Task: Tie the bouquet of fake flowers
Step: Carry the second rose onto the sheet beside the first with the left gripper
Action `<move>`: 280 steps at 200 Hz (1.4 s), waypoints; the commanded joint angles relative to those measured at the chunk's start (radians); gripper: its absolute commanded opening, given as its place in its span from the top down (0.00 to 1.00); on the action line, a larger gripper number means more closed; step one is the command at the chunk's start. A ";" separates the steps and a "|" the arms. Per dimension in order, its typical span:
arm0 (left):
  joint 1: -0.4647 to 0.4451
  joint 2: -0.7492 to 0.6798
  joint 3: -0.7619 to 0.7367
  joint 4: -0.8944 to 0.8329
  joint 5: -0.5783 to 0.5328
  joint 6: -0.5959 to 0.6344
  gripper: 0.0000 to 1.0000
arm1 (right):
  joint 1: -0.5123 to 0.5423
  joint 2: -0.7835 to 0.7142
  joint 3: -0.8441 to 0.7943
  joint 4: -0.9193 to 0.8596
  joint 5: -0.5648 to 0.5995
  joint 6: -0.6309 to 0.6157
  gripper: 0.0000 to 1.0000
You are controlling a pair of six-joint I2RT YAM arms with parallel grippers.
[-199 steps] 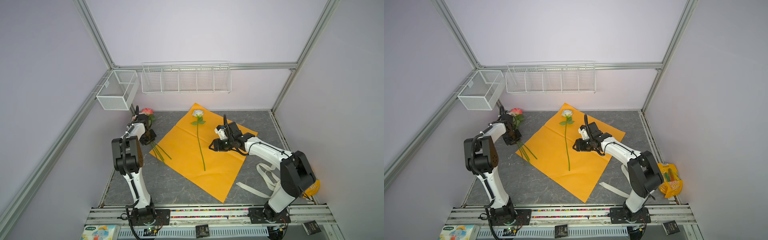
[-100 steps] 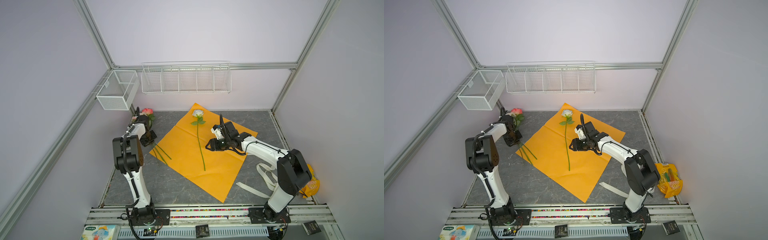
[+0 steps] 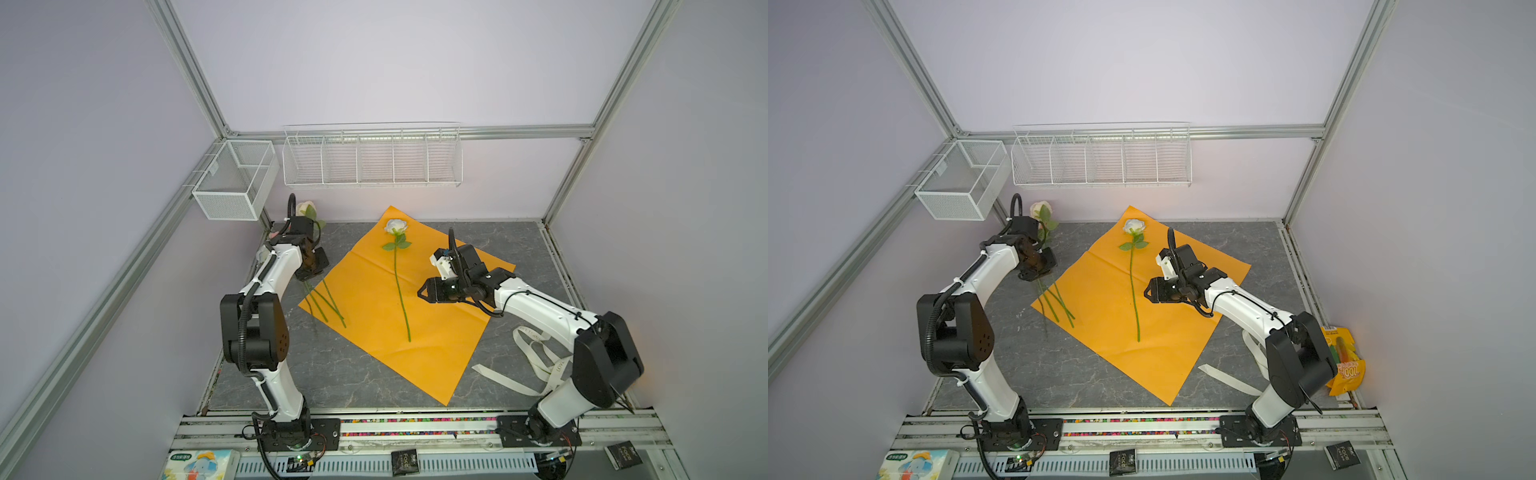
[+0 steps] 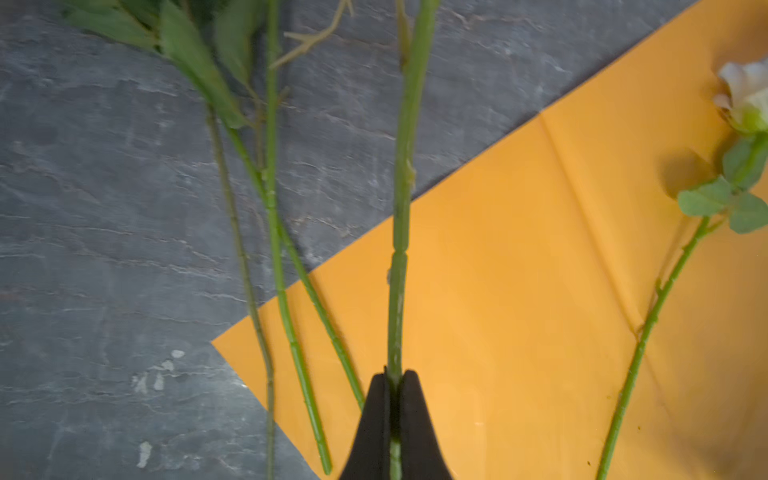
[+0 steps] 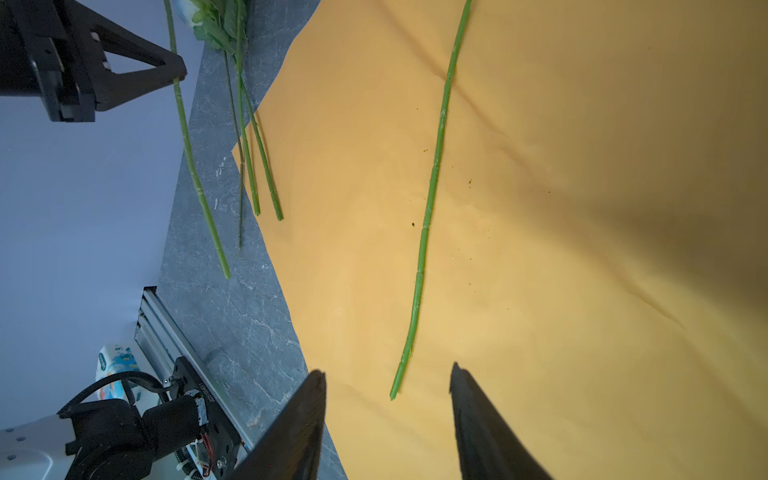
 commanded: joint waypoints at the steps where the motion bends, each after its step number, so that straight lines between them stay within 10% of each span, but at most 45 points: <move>1: -0.091 -0.026 -0.025 -0.012 0.016 -0.040 1.00 | 0.006 -0.074 -0.039 -0.043 0.075 0.009 0.48; 87: -0.406 0.124 0.029 0.174 0.096 -0.221 1.00 | -0.055 -0.268 -0.135 -0.142 0.236 0.012 0.48; 169: -0.415 0.325 0.154 0.184 0.083 -0.170 0.95 | -0.080 -0.282 -0.176 -0.137 0.212 0.012 0.48; 191: -0.415 0.355 0.198 0.096 0.022 -0.147 0.72 | -0.083 -0.273 -0.175 -0.129 0.210 0.012 0.48; 280: -0.352 0.058 0.088 0.004 -0.104 -0.067 0.56 | -0.082 -0.225 -0.152 -0.078 0.165 0.025 0.48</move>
